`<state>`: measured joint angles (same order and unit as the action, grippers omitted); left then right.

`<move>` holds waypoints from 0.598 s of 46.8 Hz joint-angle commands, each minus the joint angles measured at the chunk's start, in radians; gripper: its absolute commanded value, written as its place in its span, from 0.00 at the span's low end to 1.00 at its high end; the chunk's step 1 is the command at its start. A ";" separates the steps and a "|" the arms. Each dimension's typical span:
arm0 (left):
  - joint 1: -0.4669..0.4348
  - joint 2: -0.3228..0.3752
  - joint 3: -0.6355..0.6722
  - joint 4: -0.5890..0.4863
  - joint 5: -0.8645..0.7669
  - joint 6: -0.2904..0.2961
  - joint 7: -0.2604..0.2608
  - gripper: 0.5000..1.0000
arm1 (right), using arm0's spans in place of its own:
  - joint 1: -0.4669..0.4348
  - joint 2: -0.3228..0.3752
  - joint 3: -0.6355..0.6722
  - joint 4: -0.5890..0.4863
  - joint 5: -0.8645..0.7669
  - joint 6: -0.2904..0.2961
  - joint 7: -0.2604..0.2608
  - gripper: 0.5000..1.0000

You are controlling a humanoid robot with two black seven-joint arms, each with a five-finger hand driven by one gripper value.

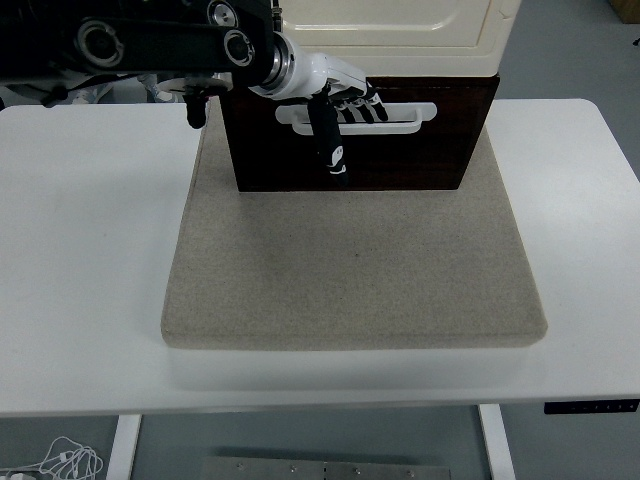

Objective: Open the drawer under the combination cabinet

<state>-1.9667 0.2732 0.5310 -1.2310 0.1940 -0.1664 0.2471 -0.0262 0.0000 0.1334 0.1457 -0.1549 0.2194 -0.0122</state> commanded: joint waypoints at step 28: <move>-0.004 0.003 0.001 -0.015 0.002 -0.028 0.001 1.00 | 0.000 0.000 0.000 0.000 0.000 0.000 0.000 0.85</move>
<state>-1.9682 0.2736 0.5324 -1.2417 0.1964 -0.1872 0.2480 -0.0261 0.0000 0.1335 0.1457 -0.1549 0.2194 -0.0123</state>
